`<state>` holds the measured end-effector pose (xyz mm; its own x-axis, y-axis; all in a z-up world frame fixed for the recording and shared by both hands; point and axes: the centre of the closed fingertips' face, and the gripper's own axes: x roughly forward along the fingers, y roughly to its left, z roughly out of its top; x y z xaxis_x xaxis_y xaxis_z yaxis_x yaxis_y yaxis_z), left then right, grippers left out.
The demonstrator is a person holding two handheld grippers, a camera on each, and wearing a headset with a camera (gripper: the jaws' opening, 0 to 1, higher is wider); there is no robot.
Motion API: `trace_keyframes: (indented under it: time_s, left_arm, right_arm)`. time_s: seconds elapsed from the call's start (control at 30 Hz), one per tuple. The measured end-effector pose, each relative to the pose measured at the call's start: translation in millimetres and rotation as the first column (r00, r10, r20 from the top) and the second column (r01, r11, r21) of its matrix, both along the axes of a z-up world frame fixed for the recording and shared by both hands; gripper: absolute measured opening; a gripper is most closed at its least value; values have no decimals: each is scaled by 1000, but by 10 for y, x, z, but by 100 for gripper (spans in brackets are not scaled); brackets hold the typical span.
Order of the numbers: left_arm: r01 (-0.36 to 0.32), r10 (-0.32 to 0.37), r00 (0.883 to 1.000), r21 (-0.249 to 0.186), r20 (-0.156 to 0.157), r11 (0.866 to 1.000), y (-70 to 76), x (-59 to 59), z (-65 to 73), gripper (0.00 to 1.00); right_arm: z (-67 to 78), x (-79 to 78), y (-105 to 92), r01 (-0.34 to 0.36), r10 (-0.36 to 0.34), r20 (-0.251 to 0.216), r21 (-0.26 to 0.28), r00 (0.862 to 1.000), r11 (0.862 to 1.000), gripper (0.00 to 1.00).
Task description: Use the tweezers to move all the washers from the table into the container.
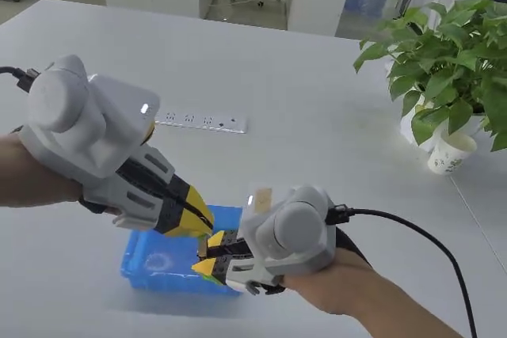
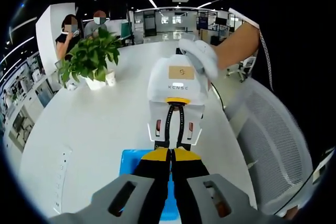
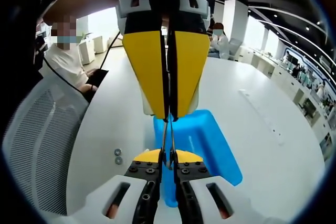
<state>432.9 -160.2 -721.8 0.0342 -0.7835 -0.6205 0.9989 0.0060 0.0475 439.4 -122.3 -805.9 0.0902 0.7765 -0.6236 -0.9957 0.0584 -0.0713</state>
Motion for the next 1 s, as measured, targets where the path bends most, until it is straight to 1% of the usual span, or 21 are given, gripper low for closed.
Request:
trace_keyframes:
  time_s: [0.2,0.4,0.57,0.7,0.87,0.93,1.0]
  left_arm:
    - [-3,3,1000,-3,-8,1000,11,117,-69,3]
    - [-5,4,1000,-4,-15,1000,3,197,-147,3]
    - [-11,11,1000,-2,-20,1000,-2,258,-239,3]
    - [-17,17,1000,-2,-26,1000,-5,279,-310,3]
    - [-24,25,999,15,-35,1000,7,310,-417,3]
    - [-29,30,999,17,-39,999,12,324,-439,3]
    - [-35,36,998,14,-42,999,11,336,-453,3]
  right_arm:
    - [-67,102,11,24,-24,-24,5,999,1000,9]
    - [-147,179,4,33,-33,-30,-7,999,999,9]
    - [-242,228,-14,43,-44,-47,-16,998,999,9]
    - [-316,248,-24,46,-47,-56,-31,997,998,9]
    - [-420,256,-13,33,-37,-88,-48,995,998,9]
    - [-452,260,-14,29,-35,-101,-58,994,998,9]
    - [-468,274,-14,32,-38,-99,-64,994,997,9]
